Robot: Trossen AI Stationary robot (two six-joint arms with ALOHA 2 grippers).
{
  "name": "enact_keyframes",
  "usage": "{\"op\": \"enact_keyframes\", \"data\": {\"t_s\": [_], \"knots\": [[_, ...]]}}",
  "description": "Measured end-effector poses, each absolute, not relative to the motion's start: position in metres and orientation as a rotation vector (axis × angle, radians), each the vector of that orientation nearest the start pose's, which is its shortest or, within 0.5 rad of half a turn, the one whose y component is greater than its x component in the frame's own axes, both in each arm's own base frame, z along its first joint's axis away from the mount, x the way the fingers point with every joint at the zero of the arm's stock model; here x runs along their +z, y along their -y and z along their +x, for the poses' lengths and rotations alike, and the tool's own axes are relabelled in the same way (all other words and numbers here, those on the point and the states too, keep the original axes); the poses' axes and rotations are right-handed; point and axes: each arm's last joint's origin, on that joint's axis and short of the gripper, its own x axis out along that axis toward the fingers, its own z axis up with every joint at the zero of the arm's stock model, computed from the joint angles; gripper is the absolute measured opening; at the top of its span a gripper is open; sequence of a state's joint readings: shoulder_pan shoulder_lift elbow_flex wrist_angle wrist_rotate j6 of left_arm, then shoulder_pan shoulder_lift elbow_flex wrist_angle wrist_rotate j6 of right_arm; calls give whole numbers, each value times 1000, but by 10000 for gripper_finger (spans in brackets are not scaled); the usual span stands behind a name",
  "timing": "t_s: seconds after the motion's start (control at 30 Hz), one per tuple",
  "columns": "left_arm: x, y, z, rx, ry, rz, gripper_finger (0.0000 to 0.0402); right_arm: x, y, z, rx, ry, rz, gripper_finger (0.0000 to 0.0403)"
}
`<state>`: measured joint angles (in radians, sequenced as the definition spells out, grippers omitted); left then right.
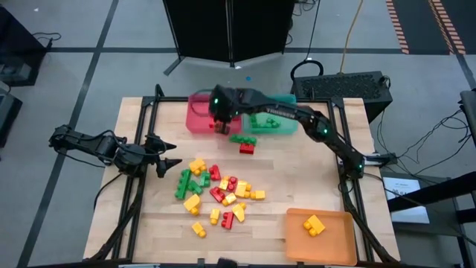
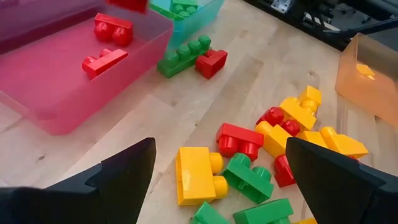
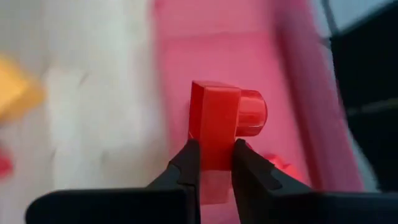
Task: Sort blocks
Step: Put the red game piece into the red bin
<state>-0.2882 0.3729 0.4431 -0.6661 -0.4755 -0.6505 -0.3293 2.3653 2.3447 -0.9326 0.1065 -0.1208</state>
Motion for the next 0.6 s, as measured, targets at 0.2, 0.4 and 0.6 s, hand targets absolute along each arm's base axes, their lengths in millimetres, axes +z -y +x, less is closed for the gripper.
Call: {"op": "enact_keyframes", "data": {"t_s": [0.2,0.4,0.6], "knots": [[224,13,92,351,-470,-409,361,254,197,473,-449,-987,138,91],[224,13,92,358,-468,-406,361,244,196,474,-436,-1028,141,189],[224,13,91,359,-471,-405,361,258,183,472,-377,-1020,145,251]]}}
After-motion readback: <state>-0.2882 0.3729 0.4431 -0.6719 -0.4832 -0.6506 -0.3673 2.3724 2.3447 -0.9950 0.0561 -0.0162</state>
